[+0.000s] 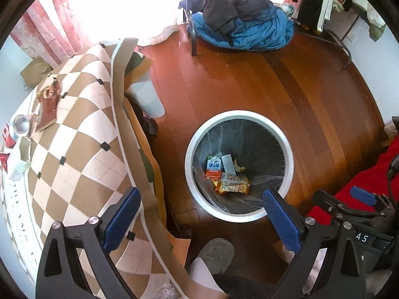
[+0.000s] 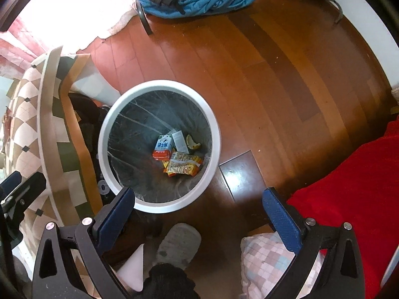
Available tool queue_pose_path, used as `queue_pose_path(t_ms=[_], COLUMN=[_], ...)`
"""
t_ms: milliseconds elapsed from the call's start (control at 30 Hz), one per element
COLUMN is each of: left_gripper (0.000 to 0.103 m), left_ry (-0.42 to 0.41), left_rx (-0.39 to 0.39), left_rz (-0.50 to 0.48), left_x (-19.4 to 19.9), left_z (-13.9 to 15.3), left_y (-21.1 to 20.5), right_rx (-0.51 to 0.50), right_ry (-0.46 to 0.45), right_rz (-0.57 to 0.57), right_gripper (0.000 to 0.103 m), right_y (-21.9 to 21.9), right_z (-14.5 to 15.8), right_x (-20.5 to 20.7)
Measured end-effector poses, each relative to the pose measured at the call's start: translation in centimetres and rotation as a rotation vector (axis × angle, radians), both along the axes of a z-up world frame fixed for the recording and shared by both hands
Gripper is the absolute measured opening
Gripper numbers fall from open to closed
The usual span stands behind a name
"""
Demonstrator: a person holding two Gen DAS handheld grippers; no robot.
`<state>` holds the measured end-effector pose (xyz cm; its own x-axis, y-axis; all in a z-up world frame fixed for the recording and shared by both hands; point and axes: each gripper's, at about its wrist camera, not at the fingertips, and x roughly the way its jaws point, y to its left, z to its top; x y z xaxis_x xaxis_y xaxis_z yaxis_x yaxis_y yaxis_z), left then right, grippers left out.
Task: Collect trash
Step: 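Carry snack bag and bread to the bin and release both, then grasp the red snack packet with left tool while right tool grasps brown biscuit bag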
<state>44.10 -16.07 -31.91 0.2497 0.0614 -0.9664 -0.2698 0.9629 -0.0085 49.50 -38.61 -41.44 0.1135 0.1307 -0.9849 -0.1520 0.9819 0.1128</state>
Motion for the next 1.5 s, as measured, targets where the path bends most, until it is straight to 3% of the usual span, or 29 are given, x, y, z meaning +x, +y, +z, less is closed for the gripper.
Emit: queue_pose_path(t_ms=[233, 467, 600, 733, 933, 1067, 1233, 1500], left_gripper=[0.1, 0.1, 0.1, 0.1, 0.1, 0.1, 0.098, 0.06], left_ry=[-0.08, -0.208, -0.255, -0.266, -0.204, -0.153, -0.111, -0.033], left_rx=[0.027, 0.084, 0.102, 0.135, 0.186, 0.187, 0.112, -0.017], left_rz=[0.018, 0.083, 0.152, 0.251, 0.442, 0.556, 0.598, 0.544], left_x=[-2.4, -5.5, -7.7, -10.1, -14.6, -17.2, -18.4, -16.4], left_z=[4.8, 11.9, 14.9, 15.8, 13.4, 10.2, 5.1, -1.0], left_y=[0.2, 2.9, 6.8, 12.2, 23.6, 31.9, 39.8, 44.4], right_rx=[0.027, 0.106, 0.156, 0.2, 0.264, 0.284, 0.249, 0.111], right_ry=[-0.067, -0.167, -0.239, -0.262, -0.223, -0.179, -0.116, -0.085], right_rz=[-0.003, -0.015, 0.014, 0.089, 0.216, 0.283, 0.337, 0.391], right_gripper=[0.103, 0.103, 0.103, 0.103, 0.103, 0.103, 0.103, 0.096], right_y=[-0.3, 0.4, 2.6, 7.1, 18.6, 27.6, 37.6, 47.4], right_z=[5.4, 12.6, 17.1, 19.9, 20.5, 18.3, 14.0, 7.7], right_x=[-2.0, -4.2, -5.4, -6.2, -6.7, -6.3, -4.6, -1.5])
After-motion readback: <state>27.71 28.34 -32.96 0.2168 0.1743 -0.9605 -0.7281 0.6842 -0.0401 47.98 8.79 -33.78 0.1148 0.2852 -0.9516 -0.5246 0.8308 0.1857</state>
